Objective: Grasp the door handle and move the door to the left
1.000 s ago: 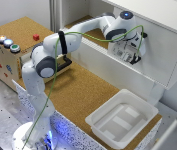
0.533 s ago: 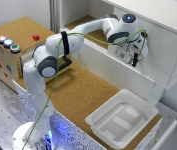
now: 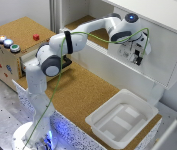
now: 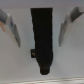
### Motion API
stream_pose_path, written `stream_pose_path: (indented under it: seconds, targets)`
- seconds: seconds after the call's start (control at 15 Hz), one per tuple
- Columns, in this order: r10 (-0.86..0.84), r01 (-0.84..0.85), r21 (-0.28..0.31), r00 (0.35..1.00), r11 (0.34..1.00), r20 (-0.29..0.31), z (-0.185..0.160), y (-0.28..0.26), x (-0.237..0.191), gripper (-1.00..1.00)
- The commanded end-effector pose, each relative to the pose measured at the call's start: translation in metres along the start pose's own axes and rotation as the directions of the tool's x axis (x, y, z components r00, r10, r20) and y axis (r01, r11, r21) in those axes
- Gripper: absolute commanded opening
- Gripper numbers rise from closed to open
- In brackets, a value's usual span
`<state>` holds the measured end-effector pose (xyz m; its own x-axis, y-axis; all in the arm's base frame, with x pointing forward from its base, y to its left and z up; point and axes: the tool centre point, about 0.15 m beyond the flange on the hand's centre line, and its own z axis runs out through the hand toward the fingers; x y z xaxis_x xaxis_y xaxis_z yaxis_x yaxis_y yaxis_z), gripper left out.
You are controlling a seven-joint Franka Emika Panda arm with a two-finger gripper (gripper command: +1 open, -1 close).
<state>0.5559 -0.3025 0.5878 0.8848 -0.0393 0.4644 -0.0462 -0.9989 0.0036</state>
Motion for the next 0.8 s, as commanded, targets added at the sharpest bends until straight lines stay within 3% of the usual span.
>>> stream_pose_path:
  seconds: [0.0,0.47,0.73]
  targets:
    - [-0.033,0.028,0.075,0.996,0.997,0.077,0.003,0.002,0.030,-1.00]
    - [-0.074,0.072,0.027,0.993,0.997,0.096,0.005,-0.031,0.029,-1.00]
    - [-0.083,0.086,-0.030,0.992,0.996,0.093,0.008,-0.060,0.030,-1.00]
